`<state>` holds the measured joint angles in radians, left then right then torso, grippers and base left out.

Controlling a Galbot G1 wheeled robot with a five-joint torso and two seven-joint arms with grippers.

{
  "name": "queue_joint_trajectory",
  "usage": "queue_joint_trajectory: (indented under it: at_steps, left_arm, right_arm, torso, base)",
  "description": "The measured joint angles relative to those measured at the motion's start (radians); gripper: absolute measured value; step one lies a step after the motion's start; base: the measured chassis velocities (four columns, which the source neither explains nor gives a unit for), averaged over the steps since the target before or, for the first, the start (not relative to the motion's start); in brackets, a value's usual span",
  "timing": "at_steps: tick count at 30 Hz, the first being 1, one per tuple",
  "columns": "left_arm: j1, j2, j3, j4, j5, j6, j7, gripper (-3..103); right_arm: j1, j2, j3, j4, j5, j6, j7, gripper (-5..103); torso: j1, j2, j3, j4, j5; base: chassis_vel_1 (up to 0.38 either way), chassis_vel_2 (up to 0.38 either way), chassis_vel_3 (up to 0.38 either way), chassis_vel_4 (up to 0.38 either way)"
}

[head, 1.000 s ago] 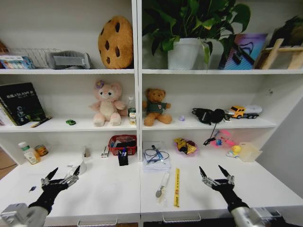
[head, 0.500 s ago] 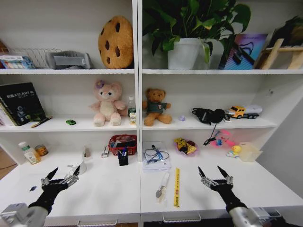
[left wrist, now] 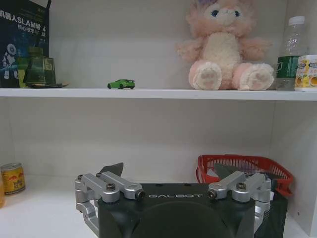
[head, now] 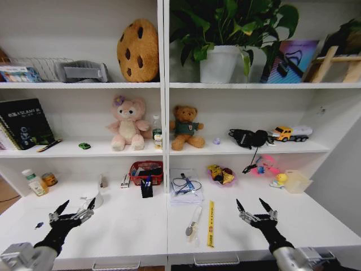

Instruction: Organize the objects on the table.

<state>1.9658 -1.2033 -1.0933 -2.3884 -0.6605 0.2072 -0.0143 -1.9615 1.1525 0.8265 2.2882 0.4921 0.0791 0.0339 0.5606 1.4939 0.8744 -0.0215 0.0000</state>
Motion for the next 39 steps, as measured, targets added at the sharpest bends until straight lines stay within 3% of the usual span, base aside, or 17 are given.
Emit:
queue_joint_trajectory:
  at_steps: [18, 20, 21, 22, 24, 28, 29, 32, 35, 37, 39]
  left_arm:
    - [0.000, 0.000, 0.000, 0.000, 0.000, 0.000, 0.000, 100]
    - [0.000, 0.000, 0.000, 0.000, 0.000, 0.000, 0.000, 100]
    - [0.000, 0.000, 0.000, 0.000, 0.000, 0.000, 0.000, 100]
    - [0.000, 0.000, 0.000, 0.000, 0.000, 0.000, 0.000, 100]
    - [0.000, 0.000, 0.000, 0.000, 0.000, 0.000, 0.000, 100]
    - [0.000, 0.000, 0.000, 0.000, 0.000, 0.000, 0.000, 100]
    - [0.000, 0.000, 0.000, 0.000, 0.000, 0.000, 0.000, 100]
    - [0.000, 0.000, 0.000, 0.000, 0.000, 0.000, 0.000, 100]
    - [0.000, 0.000, 0.000, 0.000, 0.000, 0.000, 0.000, 100]
    - [0.000, 0.000, 0.000, 0.000, 0.000, 0.000, 0.000, 100]
    - [0.000, 0.000, 0.000, 0.000, 0.000, 0.000, 0.000, 100]
  right_arm:
    - [0.001, 0.000, 0.000, -0.001, 0.001, 0.000, 0.000, 100]
    - [0.001, 0.000, 0.000, -0.001, 0.001, 0.000, 0.000, 100]
    - [0.001, 0.000, 0.000, -0.001, 0.001, 0.000, 0.000, 100]
    - [0.001, 0.000, 0.000, -0.001, 0.001, 0.000, 0.000, 100]
    - [0.001, -0.001, 0.000, -0.001, 0.001, 0.000, 0.000, 100]
    - [0.001, 0.000, 0.000, -0.001, 0.001, 0.000, 0.000, 100]
    - [0.001, -0.001, 0.000, -0.001, 0.001, 0.000, 0.000, 100]
    - [0.001, -0.001, 0.000, -0.001, 0.001, 0.000, 0.000, 100]
    - [0.001, -0.001, 0.000, -0.001, 0.001, 0.000, 0.000, 100]
    - [0.001, -0.001, 0.000, -0.001, 0.001, 0.000, 0.000, 100]
    - [0.001, -0.001, 0.000, -0.001, 0.001, 0.000, 0.000, 100]
  torso:
    - [0.000, 0.000, 0.000, 0.0000, 0.0000]
    - [0.000, 0.000, 0.000, 0.0004, -0.0012]
    - [0.000, 0.000, 0.000, 0.0003, 0.0014]
    - [0.000, 0.000, 0.000, 0.0003, 0.0014]
    - [0.000, 0.000, 0.000, -0.0002, -0.0011]
    - [0.000, 0.000, 0.000, 0.0003, 0.0005]
    - [0.000, 0.000, 0.000, -0.0002, -0.0013]
    - [0.000, 0.000, 0.000, 0.0005, 0.0009]
    - [0.000, 0.000, 0.000, -0.0004, -0.0018]
    - [0.000, 0.000, 0.000, 0.0004, 0.0015]
    - [0.000, 0.000, 0.000, -0.0003, 0.0002]
  base:
    - [0.066, 0.071, -0.072, -0.084]
    - [0.204, 0.263, -0.178, -0.289]
    - [0.186, 0.319, -0.207, -0.289]
    - [0.186, 0.319, -0.207, -0.289]
    - [0.185, 0.280, -0.217, -0.309]
    - [0.274, 0.332, -0.252, -0.335]
    - [0.283, 0.350, -0.291, -0.313]
    - [0.302, 0.354, -0.297, -0.384]
    - [0.342, 0.396, -0.334, -0.380]
    - [0.351, 0.399, -0.351, -0.405]
    - [0.341, 0.426, -0.343, -0.393]
